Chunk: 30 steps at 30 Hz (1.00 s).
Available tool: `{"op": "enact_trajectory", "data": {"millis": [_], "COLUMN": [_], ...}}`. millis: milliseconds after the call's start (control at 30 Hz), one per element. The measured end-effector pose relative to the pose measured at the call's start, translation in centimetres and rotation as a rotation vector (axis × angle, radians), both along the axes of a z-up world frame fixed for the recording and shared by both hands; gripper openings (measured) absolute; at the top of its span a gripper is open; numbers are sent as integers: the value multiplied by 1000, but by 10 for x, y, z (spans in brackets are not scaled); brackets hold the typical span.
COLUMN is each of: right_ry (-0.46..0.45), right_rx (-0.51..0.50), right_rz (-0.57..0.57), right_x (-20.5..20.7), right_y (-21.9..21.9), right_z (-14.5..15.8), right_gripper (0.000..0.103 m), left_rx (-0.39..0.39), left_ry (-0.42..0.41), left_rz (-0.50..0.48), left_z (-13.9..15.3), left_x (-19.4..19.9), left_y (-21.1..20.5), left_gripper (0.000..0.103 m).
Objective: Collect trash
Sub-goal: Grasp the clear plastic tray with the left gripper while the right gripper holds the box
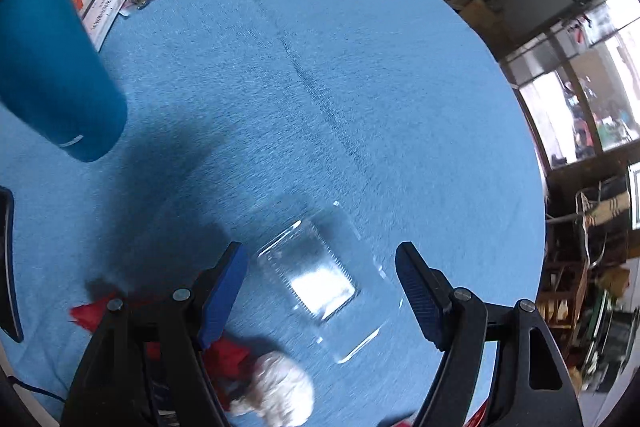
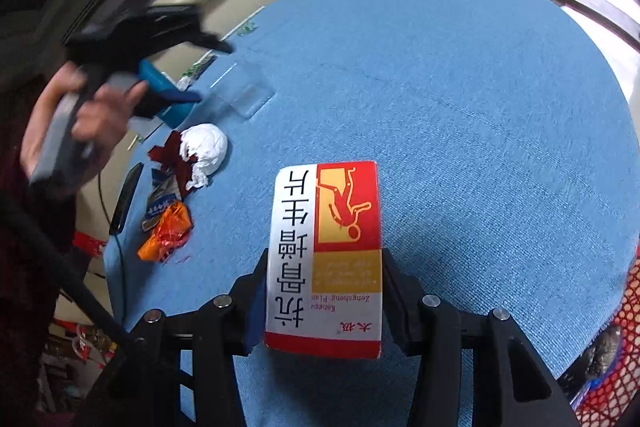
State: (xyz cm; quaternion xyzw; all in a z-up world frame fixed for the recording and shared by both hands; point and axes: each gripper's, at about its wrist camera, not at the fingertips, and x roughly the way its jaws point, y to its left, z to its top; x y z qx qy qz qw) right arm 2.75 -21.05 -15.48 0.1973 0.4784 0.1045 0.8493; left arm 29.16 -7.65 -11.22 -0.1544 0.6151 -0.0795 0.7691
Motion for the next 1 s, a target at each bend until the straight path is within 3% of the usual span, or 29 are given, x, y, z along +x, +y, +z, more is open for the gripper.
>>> {"op": "enact_trajectory", "data": {"millis": [367,433,467,567,733,1000], "right_ry": [-16,-18,-19,-39,-63,-111], "right_rx": [149,151,151,147,93,70], "right_rz": [-1,-3,-3,-14,-52,-119], "right_x": [-3,-4,-3,-7,-16,-37], "right_y": [-18,-18,-19,-24,-31,-50], "right_z": [-7,-7,-7,-2,8,27], "right_gripper": [52,52,52,53,53,49], "left_rx": [82,92,97,125,156,215], "left_ry": [68,41,25,-18,-94,-329], "left_rz": [-28,-41,-58,-121,-197,-368], "left_z": [-29,-26,-24,-16,3,60], "left_x": [2,-3,-6,-16,-40,-128], "left_y": [-35,-41,-45,-58,-73,-115], "left_gripper": [77,75,63,53,52,52]}}
